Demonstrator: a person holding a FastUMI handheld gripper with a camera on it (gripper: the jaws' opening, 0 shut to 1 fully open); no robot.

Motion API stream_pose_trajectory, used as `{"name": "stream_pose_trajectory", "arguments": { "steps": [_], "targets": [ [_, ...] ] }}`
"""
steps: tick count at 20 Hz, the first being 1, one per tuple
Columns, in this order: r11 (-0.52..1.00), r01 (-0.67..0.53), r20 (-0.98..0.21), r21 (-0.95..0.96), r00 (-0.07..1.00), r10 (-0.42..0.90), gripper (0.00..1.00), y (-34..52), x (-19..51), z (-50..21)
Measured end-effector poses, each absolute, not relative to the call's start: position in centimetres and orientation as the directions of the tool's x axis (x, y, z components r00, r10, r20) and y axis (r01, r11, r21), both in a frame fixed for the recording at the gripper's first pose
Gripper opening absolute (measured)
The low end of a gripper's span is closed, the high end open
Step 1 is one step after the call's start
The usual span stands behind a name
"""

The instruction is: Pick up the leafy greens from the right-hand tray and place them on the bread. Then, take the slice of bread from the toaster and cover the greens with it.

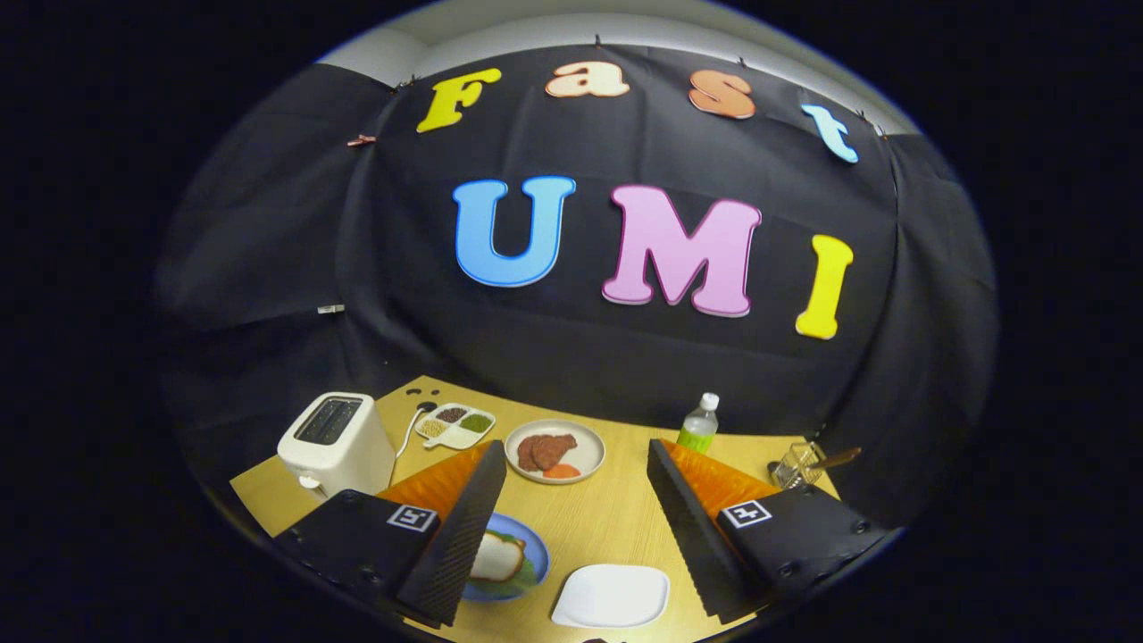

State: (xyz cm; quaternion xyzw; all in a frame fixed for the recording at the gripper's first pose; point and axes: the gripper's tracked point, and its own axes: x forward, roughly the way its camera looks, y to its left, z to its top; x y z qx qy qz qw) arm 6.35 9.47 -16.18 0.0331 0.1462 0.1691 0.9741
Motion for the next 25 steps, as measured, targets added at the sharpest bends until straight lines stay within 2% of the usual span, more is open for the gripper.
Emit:
{"name": "stream_pose_trajectory", "arguments": {
  "steps": [4, 9, 25],
  "targets": [
    [0.941, -0.334, -0.158, 0.062, 0.927, 0.34, 0.98, 9.4, 6.2, -11.3],
    [0.934, -0.355, -0.112, 0.036, 0.927, 0.357, 0.98, 9.9, 4.3, -9.1],
    [0.935, -0.354, -0.145, 0.021, 0.924, 0.353, 0.98, 10.5, 3.6, -10.4]
  ]
}}
